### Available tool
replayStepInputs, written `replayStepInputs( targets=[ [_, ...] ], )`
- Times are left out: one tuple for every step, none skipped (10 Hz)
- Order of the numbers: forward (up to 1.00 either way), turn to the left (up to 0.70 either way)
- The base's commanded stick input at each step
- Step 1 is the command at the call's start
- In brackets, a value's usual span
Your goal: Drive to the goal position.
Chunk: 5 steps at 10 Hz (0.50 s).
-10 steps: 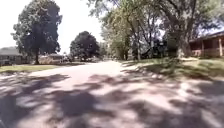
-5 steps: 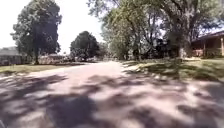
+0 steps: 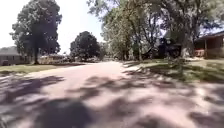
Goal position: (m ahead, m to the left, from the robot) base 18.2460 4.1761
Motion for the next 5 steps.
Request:
replayStepInputs(
  targets=[
    [0.50,0.00],
    [0.50,0.00],
    [0.50,0.00],
    [0.50,0.00],
    [0.50,0.00]
  ],
)
